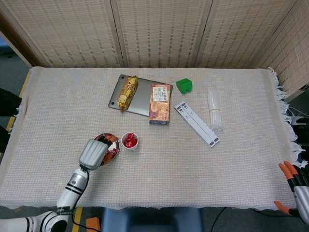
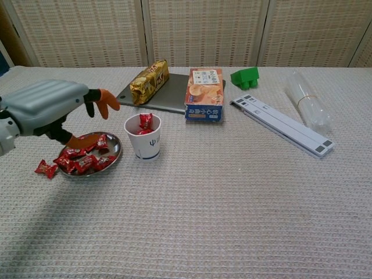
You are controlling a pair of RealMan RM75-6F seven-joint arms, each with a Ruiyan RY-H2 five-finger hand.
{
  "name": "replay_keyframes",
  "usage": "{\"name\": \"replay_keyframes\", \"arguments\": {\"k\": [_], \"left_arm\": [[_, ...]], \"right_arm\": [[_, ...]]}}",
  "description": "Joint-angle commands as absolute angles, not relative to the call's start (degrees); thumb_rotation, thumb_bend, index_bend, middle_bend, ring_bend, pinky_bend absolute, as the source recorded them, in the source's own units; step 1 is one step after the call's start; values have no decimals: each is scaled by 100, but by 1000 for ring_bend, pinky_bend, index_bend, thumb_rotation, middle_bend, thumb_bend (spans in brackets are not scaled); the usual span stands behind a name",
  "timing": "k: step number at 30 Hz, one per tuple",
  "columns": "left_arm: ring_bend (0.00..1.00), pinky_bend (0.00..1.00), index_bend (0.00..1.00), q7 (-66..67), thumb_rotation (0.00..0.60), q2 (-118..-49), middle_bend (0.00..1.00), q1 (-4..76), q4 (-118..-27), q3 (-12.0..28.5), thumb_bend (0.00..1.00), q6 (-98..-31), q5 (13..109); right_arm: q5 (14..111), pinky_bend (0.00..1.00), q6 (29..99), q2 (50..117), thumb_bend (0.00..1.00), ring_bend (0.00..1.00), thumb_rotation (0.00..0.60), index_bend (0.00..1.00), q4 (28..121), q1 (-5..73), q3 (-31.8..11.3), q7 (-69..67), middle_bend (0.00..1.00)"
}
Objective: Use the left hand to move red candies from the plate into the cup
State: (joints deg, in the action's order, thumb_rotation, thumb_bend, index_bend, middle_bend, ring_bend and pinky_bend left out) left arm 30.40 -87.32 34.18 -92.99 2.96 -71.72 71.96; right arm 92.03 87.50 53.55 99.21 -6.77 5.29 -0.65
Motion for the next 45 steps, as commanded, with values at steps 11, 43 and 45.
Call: {"name": "replay_keyframes", "arguments": {"k": [11, 43, 45], "left_arm": [[362, 1000, 249, 2605, 600, -9208, 339, 2796, -7804, -139, 378, -7314, 7406], [504, 1000, 330, 2017, 600, -9583, 455, 2378, -6427, 10, 376, -7157, 7795], [517, 1000, 374, 1981, 600, -9594, 505, 2361, -6376, 24, 377, -7122, 7792]], "right_arm": [[9427, 0, 8801, 5358, 44, 0, 600, 0, 9909, -678, 609, -84, 0], [9362, 0, 8816, 5389, 44, 0, 600, 0, 9916, -702, 596, 12, 0], [9363, 0, 8811, 5392, 44, 0, 600, 0, 9912, -701, 598, 16, 0]]}}
